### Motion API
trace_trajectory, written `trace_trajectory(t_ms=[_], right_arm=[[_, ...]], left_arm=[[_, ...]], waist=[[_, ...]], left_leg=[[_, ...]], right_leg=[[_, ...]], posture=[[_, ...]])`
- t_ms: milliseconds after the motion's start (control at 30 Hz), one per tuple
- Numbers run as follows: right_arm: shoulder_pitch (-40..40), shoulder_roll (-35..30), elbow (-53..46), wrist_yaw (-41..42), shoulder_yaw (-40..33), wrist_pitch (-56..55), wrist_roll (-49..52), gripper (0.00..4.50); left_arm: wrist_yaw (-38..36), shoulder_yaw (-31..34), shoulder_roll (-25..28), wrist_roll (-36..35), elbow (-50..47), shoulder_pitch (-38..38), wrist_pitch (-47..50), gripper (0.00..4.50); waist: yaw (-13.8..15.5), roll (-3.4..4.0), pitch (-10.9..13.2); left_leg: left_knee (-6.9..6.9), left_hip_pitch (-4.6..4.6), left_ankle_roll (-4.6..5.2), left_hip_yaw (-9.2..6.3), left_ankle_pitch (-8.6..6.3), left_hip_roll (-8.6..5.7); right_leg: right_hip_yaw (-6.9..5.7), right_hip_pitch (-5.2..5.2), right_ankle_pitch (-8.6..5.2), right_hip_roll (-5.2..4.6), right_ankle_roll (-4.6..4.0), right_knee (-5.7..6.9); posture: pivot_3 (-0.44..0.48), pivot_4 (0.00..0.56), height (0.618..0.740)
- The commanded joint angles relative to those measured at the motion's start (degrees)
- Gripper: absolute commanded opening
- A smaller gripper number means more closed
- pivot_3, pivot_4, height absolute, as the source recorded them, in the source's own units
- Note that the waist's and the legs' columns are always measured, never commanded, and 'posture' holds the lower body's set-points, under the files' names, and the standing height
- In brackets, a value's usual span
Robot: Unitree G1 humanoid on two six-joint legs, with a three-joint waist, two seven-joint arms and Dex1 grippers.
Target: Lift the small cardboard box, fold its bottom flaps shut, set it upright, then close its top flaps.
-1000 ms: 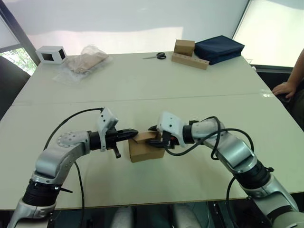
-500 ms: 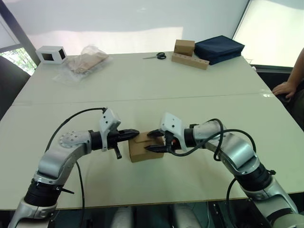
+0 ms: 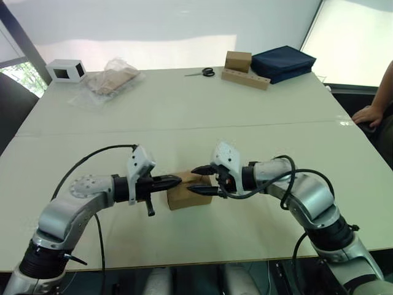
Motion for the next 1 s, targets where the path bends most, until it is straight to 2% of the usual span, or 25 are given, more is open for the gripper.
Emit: trace_trajectory(t_ms=[33,133,433,667,733,833,933,1000], right_arm=[[0.2,-0.5,-2.3,0.2,1.5,-0.7,-0.1,2.43],[0.2,-0.8,-1.9,0.0,2.9,0.7,-0.5,2.43],[-0.1,-0.7,-1.9,-1.0,3.1,4.0,-0.1,2.43],[0.3,-0.7,-2.2,-1.0,1.5,3.2,0.4,2.43],[1.3,1.3,-2.4,-1.6,-3.1,0.4,2.7,2.43],[2.4,3.0,-3.7,-1.8,-10.3,-1.0,7.6,2.43],[4.2,1.2,-6.3,-0.6,-18.4,0.8,14.8,2.43],[6.1,-1.3,-7.8,-0.2,-22.4,2.6,18.4,2.43]], left_arm=[[1.5,-0.7,-0.9,1.4,-0.6,-0.4,-1.4,0.0],[2.6,-1.6,-1.9,2.8,0.4,-0.4,-1.8,0.0],[1.1,-4.4,0.6,5.4,0.7,-0.2,-0.8,0.0],[0.6,-1.8,0.0,3.6,-0.1,0.1,-1.8,0.0],[1.9,3.3,-1.5,-1.8,-1.1,-0.2,0.4,0.0],[3.3,8.7,-2.1,-5.5,-2.6,-0.2,0.9,0.0],[6.2,14.6,-1.3,-6.9,-4.7,0.5,0.6,0.0],[4.7,17.1,1.8,-7.2,-5.1,2.4,1.5,0.0]], waist=[[0.0,0.0,0.0],[0.0,0.0,0.0],[0.0,0.01,0.0],[0.0,0.0,0.0],[0.0,0.0,0.0],[0.0,-0.03,0.0],[0.2,-0.03,0.0],[0.1,-0.03,0.0]], left_leg=[[0.0,0.0,0.0,0.0,0.0,0.0],[0.0,0.0,0.0,0.0,0.0,0.0],[0.0,0.03,0.0,0.0,0.0,0.0],[0.0,0.03,0.0,0.0,0.0,0.0],[0.0,0.03,0.0,0.0,0.0,0.0],[0.0,0.0,0.0,-0.02,0.0,0.01],[0.0,-0.01,0.0,-0.03,0.0,0.0],[0.0,-0.01,0.01,-0.01,-0.01,0.0]], right_leg=[[0.0,0.0,0.0,0.0,0.0,0.0],[0.0,0.0,0.0,0.0,0.0,0.0],[0.0,0.03,0.0,0.01,0.0,0.0],[0.0,0.04,0.0,0.0,0.0,0.0],[0.0,0.04,0.0,0.0,0.0,-0.01],[-0.01,0.01,0.0,0.0,0.0,0.0],[-0.01,0.02,0.0,0.0,0.0,-0.01],[-0.01,0.02,0.0,-0.02,0.0,-0.02]], posture=[[0.0,0.15,0.74],[0.0,0.15,0.74],[0.0,0.15,0.74],[0.0,0.15,0.74],[0.0,0.15,0.74],[0.0,0.15,0.74],[0.0,0.15,0.74],[0.0,0.15,0.74]])
